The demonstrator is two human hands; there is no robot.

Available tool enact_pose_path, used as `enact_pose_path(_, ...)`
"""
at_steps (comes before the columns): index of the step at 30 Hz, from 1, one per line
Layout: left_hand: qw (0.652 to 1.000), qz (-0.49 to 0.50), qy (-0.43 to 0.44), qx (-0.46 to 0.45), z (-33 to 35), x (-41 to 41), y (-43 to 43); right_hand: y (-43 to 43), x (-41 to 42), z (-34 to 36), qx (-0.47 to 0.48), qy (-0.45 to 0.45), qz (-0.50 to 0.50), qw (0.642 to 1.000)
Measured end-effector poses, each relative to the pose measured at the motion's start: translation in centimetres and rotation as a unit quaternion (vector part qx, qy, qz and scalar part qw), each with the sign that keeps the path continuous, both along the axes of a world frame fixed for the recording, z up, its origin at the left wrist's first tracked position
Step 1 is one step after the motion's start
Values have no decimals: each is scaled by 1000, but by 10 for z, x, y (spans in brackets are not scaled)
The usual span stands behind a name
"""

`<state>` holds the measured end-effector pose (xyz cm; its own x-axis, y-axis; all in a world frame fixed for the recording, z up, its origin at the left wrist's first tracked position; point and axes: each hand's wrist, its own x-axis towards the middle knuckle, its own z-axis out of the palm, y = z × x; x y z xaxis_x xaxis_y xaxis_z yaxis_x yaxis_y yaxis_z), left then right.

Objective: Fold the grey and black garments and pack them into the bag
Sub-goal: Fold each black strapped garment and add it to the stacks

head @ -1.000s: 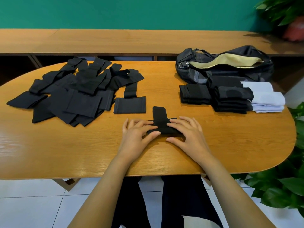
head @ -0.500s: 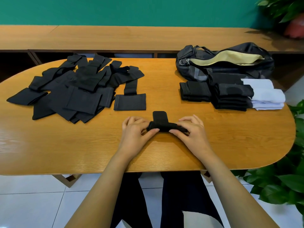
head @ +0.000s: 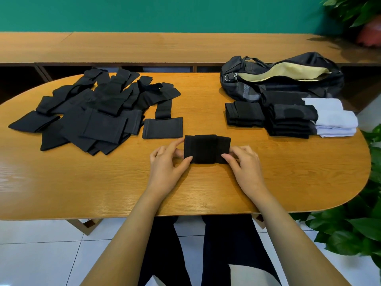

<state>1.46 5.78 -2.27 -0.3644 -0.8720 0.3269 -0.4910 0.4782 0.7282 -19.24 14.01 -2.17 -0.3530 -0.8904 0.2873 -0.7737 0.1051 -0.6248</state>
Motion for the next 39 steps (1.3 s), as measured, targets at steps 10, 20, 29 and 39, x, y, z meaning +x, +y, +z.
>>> enact_pose_path(10, 997, -10, -63, -37, 2, -1, 0, 1, 3, 2, 15, 78, 23, 997)
enact_pose_path(20, 993, 15, -114, -29, 5, -3, 2, 4, 8, 7, -11, 77, 52, 996)
enact_pose_path(29, 993, 34, -104, -38, 2, -3, 0, -9, 38, 23, 69, 312, 164, 933)
enact_pose_path(39, 996, 78, -48, 23, 2, -4, -2, -41, -34, 50, 90, 352, -59, 930)
